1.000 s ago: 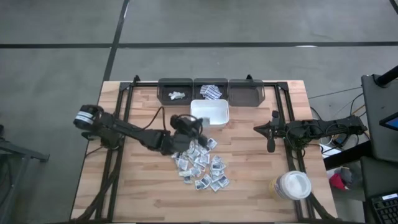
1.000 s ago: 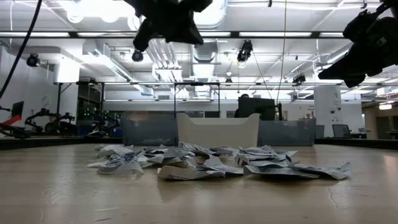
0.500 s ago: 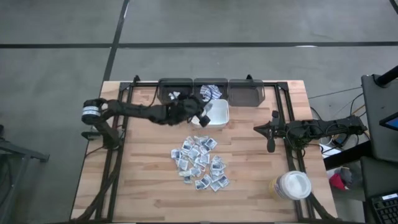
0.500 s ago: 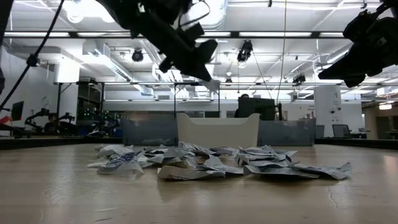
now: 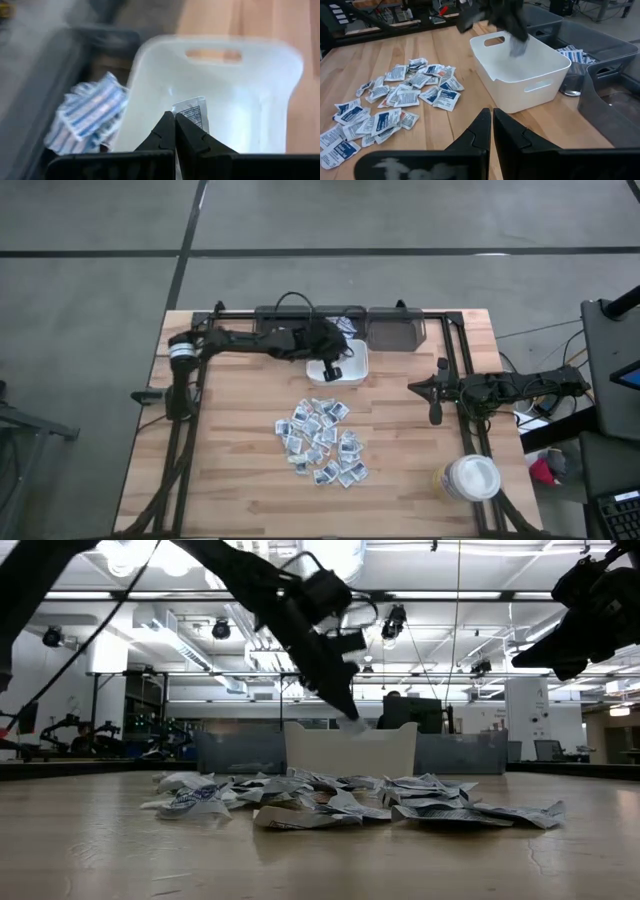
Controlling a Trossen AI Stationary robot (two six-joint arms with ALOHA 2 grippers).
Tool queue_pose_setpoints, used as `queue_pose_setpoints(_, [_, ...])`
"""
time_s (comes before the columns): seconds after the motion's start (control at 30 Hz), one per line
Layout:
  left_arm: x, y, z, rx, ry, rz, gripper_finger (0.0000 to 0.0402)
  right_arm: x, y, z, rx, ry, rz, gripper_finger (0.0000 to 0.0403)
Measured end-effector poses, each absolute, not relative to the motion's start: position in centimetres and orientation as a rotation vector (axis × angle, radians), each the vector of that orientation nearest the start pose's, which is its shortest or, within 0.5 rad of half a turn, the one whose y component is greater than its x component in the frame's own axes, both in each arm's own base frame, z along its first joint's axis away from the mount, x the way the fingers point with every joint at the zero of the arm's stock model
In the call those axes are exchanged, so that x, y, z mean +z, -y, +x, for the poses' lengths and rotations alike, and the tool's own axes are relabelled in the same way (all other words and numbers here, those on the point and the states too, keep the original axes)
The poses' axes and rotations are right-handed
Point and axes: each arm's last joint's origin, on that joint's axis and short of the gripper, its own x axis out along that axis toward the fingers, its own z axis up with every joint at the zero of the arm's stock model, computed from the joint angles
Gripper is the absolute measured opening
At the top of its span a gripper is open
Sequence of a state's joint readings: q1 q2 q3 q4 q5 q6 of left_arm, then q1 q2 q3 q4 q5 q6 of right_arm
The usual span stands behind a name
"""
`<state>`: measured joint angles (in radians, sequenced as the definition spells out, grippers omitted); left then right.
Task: Pick & Place First Aid Supplies
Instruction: Put the blue alcohol pad into the white bin
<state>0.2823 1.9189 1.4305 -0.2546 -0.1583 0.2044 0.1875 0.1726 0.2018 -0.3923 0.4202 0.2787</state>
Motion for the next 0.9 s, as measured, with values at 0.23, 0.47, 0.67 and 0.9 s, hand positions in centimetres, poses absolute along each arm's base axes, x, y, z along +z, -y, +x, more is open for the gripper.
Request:
queue_pose_setpoints(0.23, [20.8,-12.8,42.5,0.204,-0.922,0.22,0.0,18.3,-0.5,9.2,-0.278,-0.311,0.168,0.0018])
queue_pose_setpoints(0.47, [19.5,-13.2,42.9,0.177,-0.959,0.254,0.0001,18.3,-0.5,9.2,-0.278,-0.311,0.168,0.0018])
queue_pose_setpoints(0.67, [19.2,-13.2,42.6,0.176,-0.976,0.268,0.0021,18.3,-0.5,9.2,-0.278,-0.311,0.168,0.0018])
queue_pose_setpoints(0.9, [21.1,-13.3,42.9,0.222,-0.96,0.27,0.0095,18.3,-0.5,9.2,-0.277,-0.312,0.164,0.0018])
